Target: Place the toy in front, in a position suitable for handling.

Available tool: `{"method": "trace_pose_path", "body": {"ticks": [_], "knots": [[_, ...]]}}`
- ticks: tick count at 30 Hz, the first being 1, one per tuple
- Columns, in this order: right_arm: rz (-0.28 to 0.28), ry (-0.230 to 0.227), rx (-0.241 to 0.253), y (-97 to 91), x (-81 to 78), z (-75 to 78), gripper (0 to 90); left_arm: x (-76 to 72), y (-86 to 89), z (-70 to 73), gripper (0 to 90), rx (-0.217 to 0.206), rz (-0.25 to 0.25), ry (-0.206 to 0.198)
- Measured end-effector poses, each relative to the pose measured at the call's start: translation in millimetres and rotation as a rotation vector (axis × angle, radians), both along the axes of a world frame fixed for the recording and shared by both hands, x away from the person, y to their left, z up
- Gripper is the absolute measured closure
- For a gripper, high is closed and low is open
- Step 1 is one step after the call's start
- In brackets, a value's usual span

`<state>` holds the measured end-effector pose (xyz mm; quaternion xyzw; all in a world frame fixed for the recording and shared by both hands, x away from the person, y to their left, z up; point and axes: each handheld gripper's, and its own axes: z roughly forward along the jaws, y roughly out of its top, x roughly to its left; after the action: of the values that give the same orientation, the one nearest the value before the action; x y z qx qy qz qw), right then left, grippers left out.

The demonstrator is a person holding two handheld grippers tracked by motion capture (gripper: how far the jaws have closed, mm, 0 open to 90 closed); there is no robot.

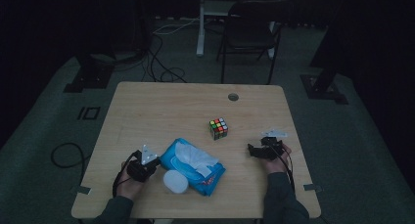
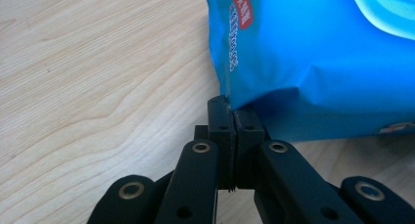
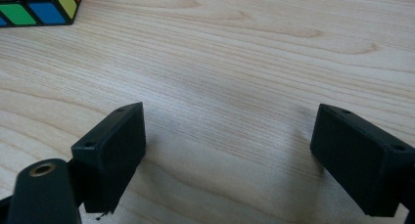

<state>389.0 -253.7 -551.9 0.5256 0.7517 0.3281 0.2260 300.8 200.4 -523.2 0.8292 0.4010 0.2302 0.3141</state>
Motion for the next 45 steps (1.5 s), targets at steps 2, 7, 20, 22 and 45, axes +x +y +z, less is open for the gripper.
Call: {"method": "trace_pose_path", "body": {"ticks": [2, 7, 20, 22, 45], "knots": [[0.0, 0.0, 0.0, 0.0, 0.0, 0.0, 13.1, 2.9, 2.4, 0.4, 89.9, 0.002, 0.008, 0.002], [0.0, 0.0, 0.0, 0.0, 0.0, 0.0, 13.1, 10.8, 8.6, 1.6, 89.5, 0.015, 0.019, 0.007], [0.0, 0.0, 0.0, 0.0, 0.0, 0.0, 13.1, 32.4, 29.8, 3.2, 89.3, 0.017, 0.079, 0.019], [0.0, 0.0, 0.0, 0.0, 0.0, 0.0, 13.1, 36.6, 33.3, 3.3, 89.3, 0.016, 0.087, 0.021], [-0.001, 0.001, 0.001, 0.1, -0.1, 0.1, 13.1, 110.9, 73.4, 8.0, 88.3, -0.021, 0.169, 0.086]]}}
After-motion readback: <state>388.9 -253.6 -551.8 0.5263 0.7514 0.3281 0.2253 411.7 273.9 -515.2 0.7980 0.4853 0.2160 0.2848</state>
